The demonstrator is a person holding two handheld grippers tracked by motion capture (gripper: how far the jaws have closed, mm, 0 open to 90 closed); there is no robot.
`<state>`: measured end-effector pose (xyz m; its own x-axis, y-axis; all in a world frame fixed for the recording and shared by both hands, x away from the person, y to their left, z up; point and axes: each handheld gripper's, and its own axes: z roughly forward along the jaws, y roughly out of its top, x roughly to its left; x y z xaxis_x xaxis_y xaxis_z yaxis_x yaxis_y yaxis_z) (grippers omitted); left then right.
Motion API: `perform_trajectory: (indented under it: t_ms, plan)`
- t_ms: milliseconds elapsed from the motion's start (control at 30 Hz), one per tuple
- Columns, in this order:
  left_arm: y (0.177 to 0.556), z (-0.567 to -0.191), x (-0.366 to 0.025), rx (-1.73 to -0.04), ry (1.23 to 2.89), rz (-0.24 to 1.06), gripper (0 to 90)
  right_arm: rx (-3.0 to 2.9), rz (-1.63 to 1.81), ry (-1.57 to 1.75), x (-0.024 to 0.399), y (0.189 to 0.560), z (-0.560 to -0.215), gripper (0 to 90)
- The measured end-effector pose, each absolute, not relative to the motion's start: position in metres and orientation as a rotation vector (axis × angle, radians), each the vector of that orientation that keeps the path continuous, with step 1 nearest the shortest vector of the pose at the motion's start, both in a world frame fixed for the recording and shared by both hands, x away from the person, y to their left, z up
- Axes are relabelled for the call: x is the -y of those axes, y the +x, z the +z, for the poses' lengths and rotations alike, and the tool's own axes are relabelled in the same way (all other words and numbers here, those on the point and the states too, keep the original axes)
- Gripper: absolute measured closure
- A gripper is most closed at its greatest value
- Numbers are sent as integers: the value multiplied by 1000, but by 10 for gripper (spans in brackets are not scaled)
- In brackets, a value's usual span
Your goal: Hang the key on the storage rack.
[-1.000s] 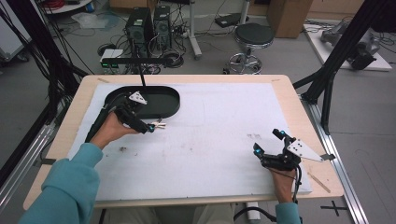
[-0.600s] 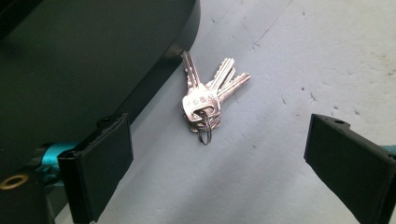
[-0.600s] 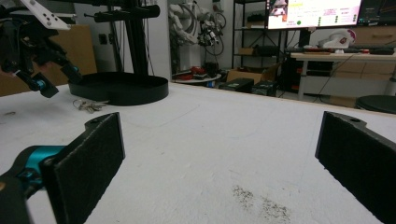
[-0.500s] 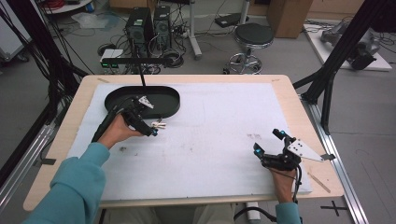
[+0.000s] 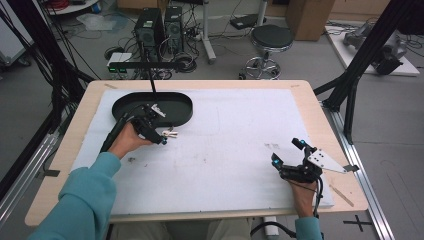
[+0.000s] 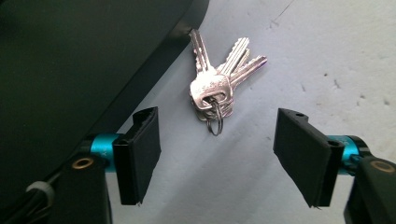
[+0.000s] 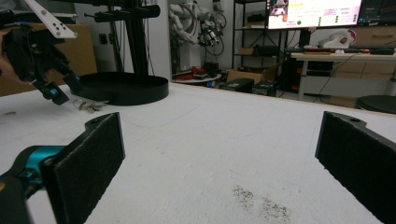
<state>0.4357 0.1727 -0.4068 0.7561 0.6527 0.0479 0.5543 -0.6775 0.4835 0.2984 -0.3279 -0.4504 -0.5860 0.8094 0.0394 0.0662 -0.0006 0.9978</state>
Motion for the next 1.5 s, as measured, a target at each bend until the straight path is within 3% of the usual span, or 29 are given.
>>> perform_trajectory:
  t_ms: [367,867,1500]
  plan:
    - [437,-409,-169,-922,2527,294,523,-1698,1646,909,328,298,-450,5]
    - [438,-410,-167,-930,2549,298,719,-1699,1648,913,328,299,-450,5]
    - [439,-411,-166,-933,2559,302,844,-1702,1648,913,328,298,-450,5]
